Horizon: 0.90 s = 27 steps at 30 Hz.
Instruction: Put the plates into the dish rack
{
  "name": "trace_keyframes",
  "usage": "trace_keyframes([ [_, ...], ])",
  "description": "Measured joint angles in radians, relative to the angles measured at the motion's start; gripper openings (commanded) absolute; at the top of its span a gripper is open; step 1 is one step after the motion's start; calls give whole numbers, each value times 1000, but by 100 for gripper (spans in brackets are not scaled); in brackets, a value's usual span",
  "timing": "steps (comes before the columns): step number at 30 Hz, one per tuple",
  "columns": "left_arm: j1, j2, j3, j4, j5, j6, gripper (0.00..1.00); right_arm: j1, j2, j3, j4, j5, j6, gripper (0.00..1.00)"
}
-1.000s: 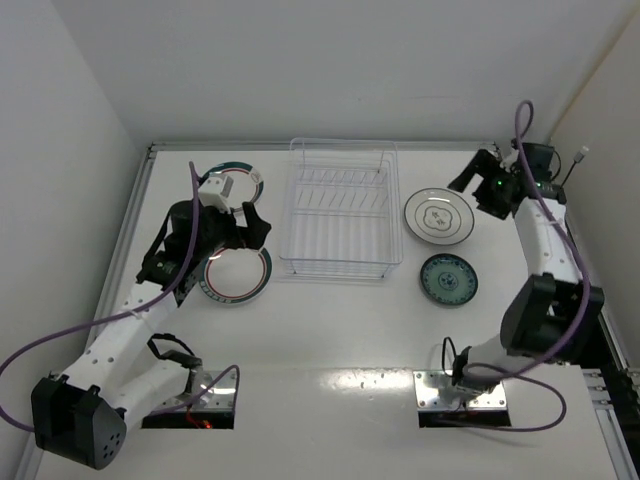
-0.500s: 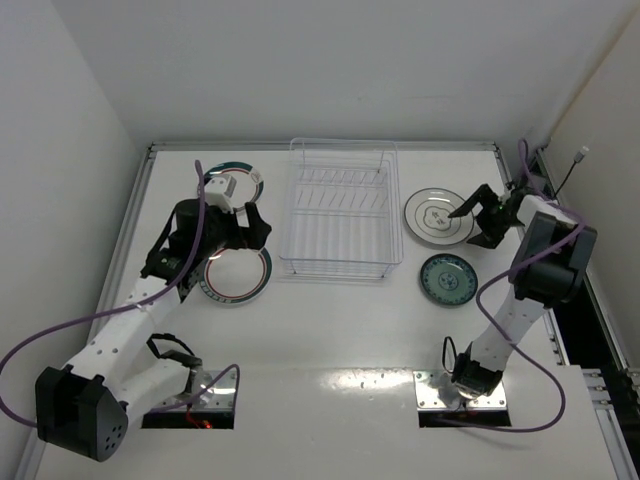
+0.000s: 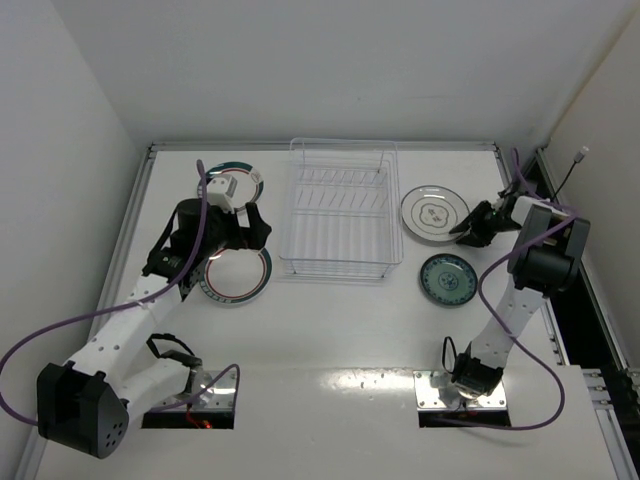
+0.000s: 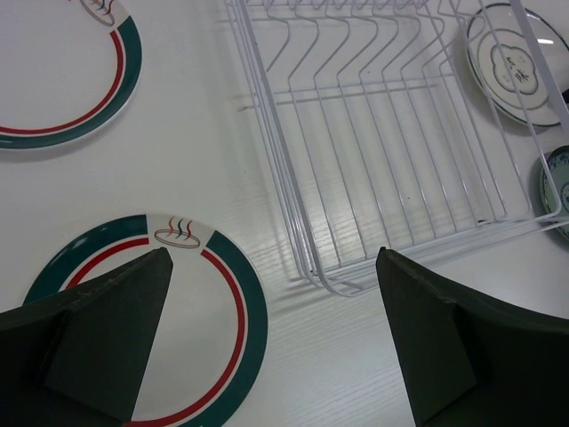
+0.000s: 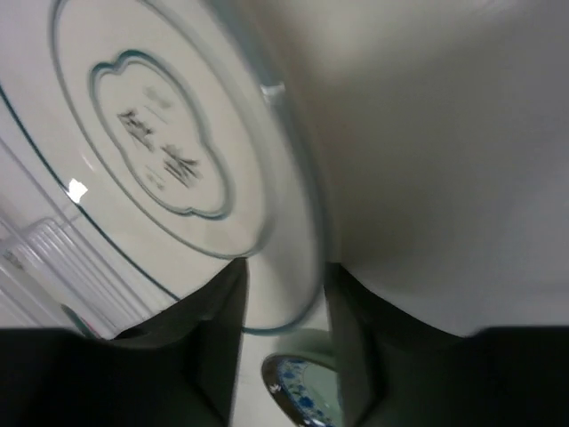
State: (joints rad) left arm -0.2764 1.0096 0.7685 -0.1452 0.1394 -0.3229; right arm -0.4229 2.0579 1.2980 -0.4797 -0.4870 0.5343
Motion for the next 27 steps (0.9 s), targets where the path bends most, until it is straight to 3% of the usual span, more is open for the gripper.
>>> trace_keyframes([
  [2,0,5,0,-1,-2,0,99,-1,16,5,0,5,6,10],
  [4,0,6,0,-3,-3,0,99,0,21,10,5,-3,17,0],
  [12,0,12,0,-4,-6,-1,99,15,-76,20,-6,55,21,0],
  [20,0,28,0,-4,-42,-11,99,168,-452,149,-84,454,8,0],
  [27,0,43,0,-5,-62,-13,99,383,-525,317,-92,689,-5,0],
])
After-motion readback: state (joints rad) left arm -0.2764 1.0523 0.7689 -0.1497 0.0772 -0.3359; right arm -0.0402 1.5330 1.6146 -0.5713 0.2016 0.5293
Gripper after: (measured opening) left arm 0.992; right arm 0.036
